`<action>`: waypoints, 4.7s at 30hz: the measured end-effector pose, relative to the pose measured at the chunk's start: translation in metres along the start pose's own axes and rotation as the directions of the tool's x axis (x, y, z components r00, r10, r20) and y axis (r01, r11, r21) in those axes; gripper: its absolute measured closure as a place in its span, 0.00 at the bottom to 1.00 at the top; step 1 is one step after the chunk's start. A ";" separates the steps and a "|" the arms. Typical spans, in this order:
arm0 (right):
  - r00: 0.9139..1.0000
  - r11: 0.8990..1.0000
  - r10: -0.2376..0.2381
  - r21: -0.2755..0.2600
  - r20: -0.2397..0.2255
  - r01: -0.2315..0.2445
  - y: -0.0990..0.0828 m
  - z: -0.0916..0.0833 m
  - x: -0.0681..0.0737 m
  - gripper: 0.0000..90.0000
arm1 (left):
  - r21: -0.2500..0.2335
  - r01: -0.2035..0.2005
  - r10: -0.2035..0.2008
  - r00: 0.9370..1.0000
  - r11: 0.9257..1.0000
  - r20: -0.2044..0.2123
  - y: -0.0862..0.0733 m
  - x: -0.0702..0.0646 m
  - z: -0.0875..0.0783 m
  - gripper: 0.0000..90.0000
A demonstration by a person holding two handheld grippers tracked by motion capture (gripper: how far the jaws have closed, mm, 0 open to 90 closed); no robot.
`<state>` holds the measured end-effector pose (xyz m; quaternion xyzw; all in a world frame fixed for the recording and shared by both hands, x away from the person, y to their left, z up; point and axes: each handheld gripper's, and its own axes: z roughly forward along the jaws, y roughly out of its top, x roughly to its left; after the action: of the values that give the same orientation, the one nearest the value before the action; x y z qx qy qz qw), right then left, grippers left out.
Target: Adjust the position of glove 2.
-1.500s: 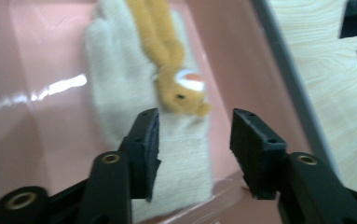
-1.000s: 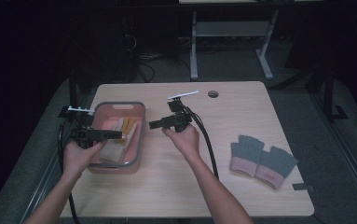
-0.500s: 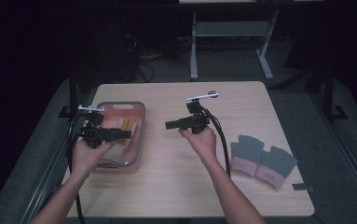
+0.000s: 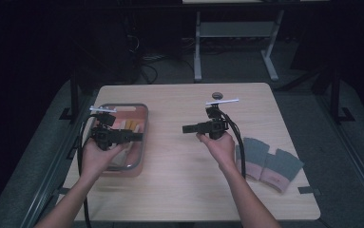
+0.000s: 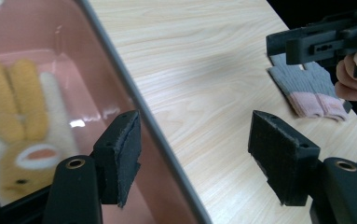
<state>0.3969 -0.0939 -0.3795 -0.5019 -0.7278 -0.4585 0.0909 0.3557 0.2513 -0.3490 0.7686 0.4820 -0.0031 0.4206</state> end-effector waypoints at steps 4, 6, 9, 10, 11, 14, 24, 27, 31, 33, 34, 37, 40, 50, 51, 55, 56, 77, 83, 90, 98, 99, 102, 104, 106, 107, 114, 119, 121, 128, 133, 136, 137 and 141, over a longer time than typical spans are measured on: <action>1.000 1.000 0.005 0.000 0.011 -0.005 -0.004 -0.008 -0.005 0.51 | -0.001 -0.012 0.012 1.000 1.000 0.016 0.001 -0.009 0.006 0.38; 1.000 1.000 0.008 -0.008 0.011 -0.008 -0.006 -0.013 -0.008 0.51 | -0.003 -0.017 0.017 1.000 1.000 0.020 0.001 -0.011 0.007 0.38; 1.000 1.000 0.015 -0.016 0.017 -0.015 -0.010 -0.021 -0.013 0.50 | -0.002 -0.031 0.031 0.999 1.000 0.032 0.002 -0.020 0.014 0.38; 1.000 1.000 0.015 -0.016 0.017 -0.015 -0.010 -0.021 -0.013 0.50 | -0.002 -0.031 0.031 0.999 1.000 0.032 0.002 -0.020 0.014 0.38; 1.000 1.000 0.017 -0.018 0.024 -0.017 -0.013 -0.025 -0.016 0.50 | 0.000 -0.039 0.039 0.999 0.999 0.038 0.003 -0.025 0.018 0.38; 0.999 0.999 0.030 -0.022 0.031 -0.029 -0.016 -0.032 -0.023 0.49 | 0.005 -0.048 0.048 0.998 0.999 0.051 0.005 -0.032 0.026 0.38; 0.996 0.996 0.072 -0.061 0.057 -0.068 -0.030 -0.059 -0.046 0.49 | 0.008 -0.084 0.083 0.993 0.996 0.089 0.005 -0.057 0.051 0.37; 0.995 0.995 0.073 -0.070 0.068 -0.069 -0.034 -0.068 -0.051 0.49 | 0.013 -0.092 0.090 0.991 0.996 0.102 0.005 -0.063 0.058 0.37; 0.993 0.993 0.088 -0.083 0.080 -0.081 -0.038 -0.078 -0.057 0.48 | 0.016 -0.103 0.100 0.987 0.995 0.122 0.005 -0.072 0.067 0.37; 0.993 0.993 0.090 -0.086 0.080 -0.083 -0.041 -0.081 -0.061 0.48 | 0.017 -0.109 0.106 0.986 0.994 0.129 0.006 -0.076 0.071 0.37; 0.992 0.993 0.092 -0.085 0.082 -0.085 -0.042 -0.083 -0.062 0.48 | 0.018 -0.112 0.109 0.985 0.994 0.132 0.006 -0.078 0.073 0.37; 0.991 0.991 0.105 -0.090 0.085 -0.097 -0.046 -0.089 -0.067 0.48 | 0.016 -0.113 0.110 0.984 0.993 0.140 0.006 -0.082 0.078 0.37; 0.989 0.991 0.112 -0.086 0.099 -0.104 -0.050 -0.094 -0.072 0.48 | 0.014 -0.121 0.118 0.982 0.993 0.148 0.007 -0.086 0.083 0.37; 0.981 0.985 0.151 -0.102 0.125 -0.138 -0.065 -0.109 -0.087 0.47 | 0.030 -0.132 0.124 0.976 0.991 0.181 0.003 -0.095 0.098 0.36; 0.980 0.984 0.156 -0.110 0.126 -0.143 -0.066 -0.110 -0.089 0.47 | 0.027 -0.128 0.121 0.976 0.991 0.183 0.003 -0.097 0.100 0.36; 0.978 0.983 0.163 -0.108 0.132 -0.150 -0.073 -0.115 -0.094 0.47 | 0.026 -0.129 0.121 0.972 0.991 0.200 0.001 -0.101 0.105 0.36; 0.976 0.982 0.170 -0.109 0.135 -0.156 -0.077 -0.117 -0.097 0.47 | 0.028 -0.131 0.122 0.971 0.991 0.205 0.000 -0.103 0.108 0.35; 0.951 0.965 0.244 -0.144 0.192 -0.218 -0.115 -0.154 -0.130 0.47 | 0.071 -0.158 0.133 0.953 0.985 0.272 -0.012 -0.130 0.149 0.34; 0.943 0.968 0.236 -0.137 0.233 -0.208 -0.122 -0.161 -0.133 0.47 | 0.075 -0.167 0.141 0.952 0.983 0.272 -0.013 -0.132 0.151 0.34; 0.922 0.984 0.173 -0.106 0.347 -0.145 -0.127 -0.170 -0.131 0.46 | 0.083 -0.179 0.149 0.949 0.980 0.277 -0.016 -0.132 0.153 0.34; 0.884 0.994 0.113 -0.049 0.453 -0.102 -0.134 -0.178 -0.130 0.47 | 0.083 -0.183 0.153 0.946 0.980 0.287 -0.019 -0.134 0.155 0.33; 0.871 0.996 0.091 -0.029 0.483 -0.088 -0.134 -0.178 -0.129 0.47 | 0.086 -0.187 0.155 0.945 0.979 0.287 -0.020 -0.134 0.155 0.33; 0.844 0.997 0.046 0.022 0.535 -0.069 -0.136 -0.176 -0.127 0.48 | 0.084 -0.181 0.149 0.945 0.980 0.289 -0.022 -0.134 0.156 0.33; 0.832 0.997 0.025 0.041 0.555 -0.058 -0.137 -0.174 -0.126 0.48 | 0.084 -0.181 0.149 0.946 0.980 0.289 -0.022 -0.133 0.156 0.33; 0.819 0.997 0.006 0.065 0.573 -0.053 -0.138 -0.171 -0.127 0.48 | 0.087 -0.179 0.147 0.946 0.980 0.290 -0.023 -0.133 0.156 0.33; 0.814 0.996 -0.003 0.074 0.581 -0.049 -0.139 -0.170 -0.127 0.48 | 0.086 -0.179 0.148 0.946 0.980 0.290 -0.023 -0.132 0.156 0.33; 0.786 0.993 -0.033 0.109 0.617 -0.044 -0.143 -0.163 -0.132 0.57 | 0.077 -0.175 0.148 0.949 0.982 0.279 -0.025 -0.131 0.155 0.34; 0.763 0.992 -0.068 0.125 0.643 -0.017 -0.144 -0.159 -0.131 0.62 | 0.073 -0.174 0.148 0.949 0.982 0.277 -0.025 -0.132 0.154 0.34; 0.760 0.992 -0.071 0.127 0.646 -0.015 -0.144 -0.159 -0.130 0.66 | 0.068 -0.175 0.150 0.949 0.982 0.277 -0.025 -0.132 0.154 0.34; 0.759 0.993 -0.064 0.118 0.648 -0.016 -0.145 -0.161 -0.132 0.82 | 0.075 -0.179 0.152 0.949 0.981 0.277 -0.027 -0.132 0.155 0.34; 0.768 0.994 -0.049 0.103 0.638 -0.022 -0.145 -0.162 -0.133 0.91 | 0.076 -0.168 0.141 0.950 0.983 0.278 -0.029 -0.131 0.158 0.34; 0.773 0.996 -0.034 0.089 0.633 -0.029 -0.145 -0.165 -0.133 0.94 | 0.084 -0.173 0.144 0.950 0.981 0.278 -0.029 -0.130 0.159 0.34; 0.778 0.996 -0.028 0.086 0.628 -0.033 -0.144 -0.165 -0.134 0.95 | 0.086 -0.174 0.144 0.949 0.981 0.279 -0.029 -0.130 0.159 0.34; 0.780 0.997 -0.013 0.069 0.625 -0.039 -0.143 -0.169 -0.130 0.95 | 0.077 -0.169 0.141 0.950 0.983 0.280 -0.028 -0.130 0.158 0.34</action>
<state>0.2878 -0.3175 -0.4433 -0.6265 -0.7306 -0.2368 -0.1325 0.3285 0.0583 -0.4160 0.8164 0.3567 -0.1001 0.4430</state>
